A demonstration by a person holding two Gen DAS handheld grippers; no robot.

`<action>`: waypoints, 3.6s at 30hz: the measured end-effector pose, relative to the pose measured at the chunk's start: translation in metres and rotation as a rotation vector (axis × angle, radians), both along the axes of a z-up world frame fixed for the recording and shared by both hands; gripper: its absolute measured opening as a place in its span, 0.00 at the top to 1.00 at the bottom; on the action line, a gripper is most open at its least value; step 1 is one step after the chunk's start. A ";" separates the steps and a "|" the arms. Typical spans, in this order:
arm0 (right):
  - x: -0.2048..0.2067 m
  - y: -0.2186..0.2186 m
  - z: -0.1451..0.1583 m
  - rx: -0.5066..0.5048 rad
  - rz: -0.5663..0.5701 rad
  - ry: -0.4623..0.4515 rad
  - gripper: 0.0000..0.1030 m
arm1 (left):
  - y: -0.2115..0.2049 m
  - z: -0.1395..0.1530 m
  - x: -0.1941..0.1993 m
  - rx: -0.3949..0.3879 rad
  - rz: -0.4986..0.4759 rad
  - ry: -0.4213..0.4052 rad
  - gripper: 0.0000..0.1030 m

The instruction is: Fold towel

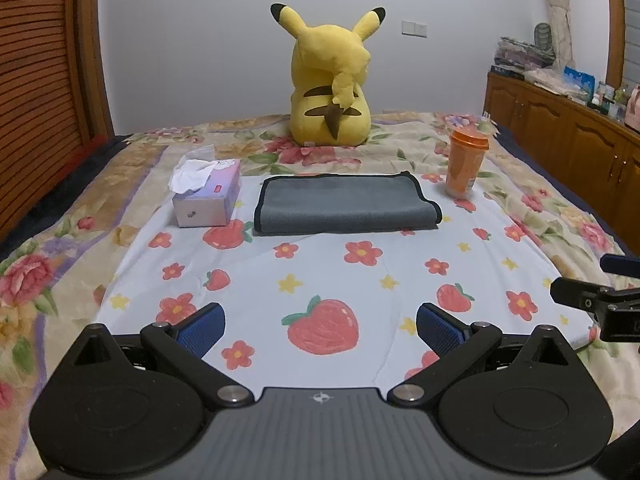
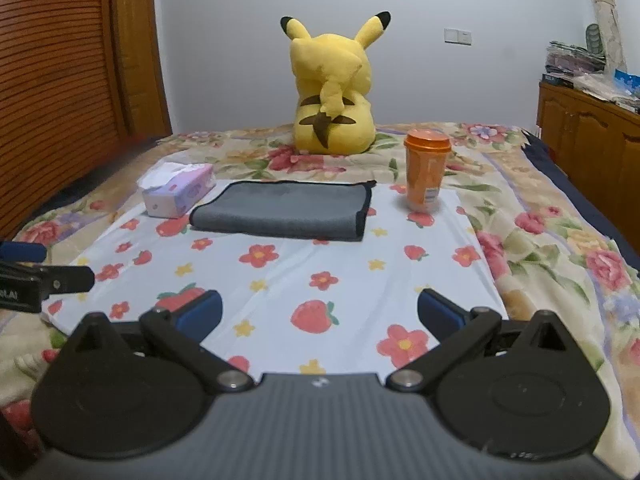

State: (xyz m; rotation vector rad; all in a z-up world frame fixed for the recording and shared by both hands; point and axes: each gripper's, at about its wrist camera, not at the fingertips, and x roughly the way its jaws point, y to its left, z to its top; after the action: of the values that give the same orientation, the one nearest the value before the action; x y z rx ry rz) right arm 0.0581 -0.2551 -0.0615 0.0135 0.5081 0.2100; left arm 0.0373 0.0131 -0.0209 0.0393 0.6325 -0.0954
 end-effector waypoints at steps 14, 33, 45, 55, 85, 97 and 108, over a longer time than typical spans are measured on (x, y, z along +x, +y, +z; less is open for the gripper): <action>-0.002 -0.006 -0.010 0.031 -0.013 -0.017 0.00 | 0.008 -0.001 -0.005 -0.007 0.028 -0.038 0.00; -0.008 -0.013 0.000 0.050 -0.047 -0.102 0.00 | 0.007 0.008 -0.015 0.033 0.028 -0.130 0.00; -0.010 -0.018 0.002 0.070 -0.060 -0.128 0.00 | 0.006 0.012 -0.018 0.034 0.027 -0.174 0.00; -0.013 -0.020 0.005 0.082 -0.080 -0.157 0.00 | 0.006 0.014 -0.022 0.049 0.030 -0.202 0.00; -0.019 -0.019 0.009 0.053 -0.083 -0.216 0.00 | 0.010 0.017 -0.022 0.043 0.042 -0.229 0.00; -0.019 -0.019 0.010 0.053 -0.082 -0.215 0.00 | 0.009 0.014 -0.022 0.042 0.040 -0.221 0.00; -0.019 -0.019 0.009 0.053 -0.083 -0.216 0.00 | 0.008 0.013 -0.022 0.043 0.040 -0.218 0.00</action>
State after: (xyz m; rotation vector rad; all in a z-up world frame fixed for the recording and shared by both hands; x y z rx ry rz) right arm 0.0394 -0.2739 -0.0521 0.0626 0.2861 0.1417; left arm 0.0152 0.0209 -0.0080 0.0772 0.4168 -0.0387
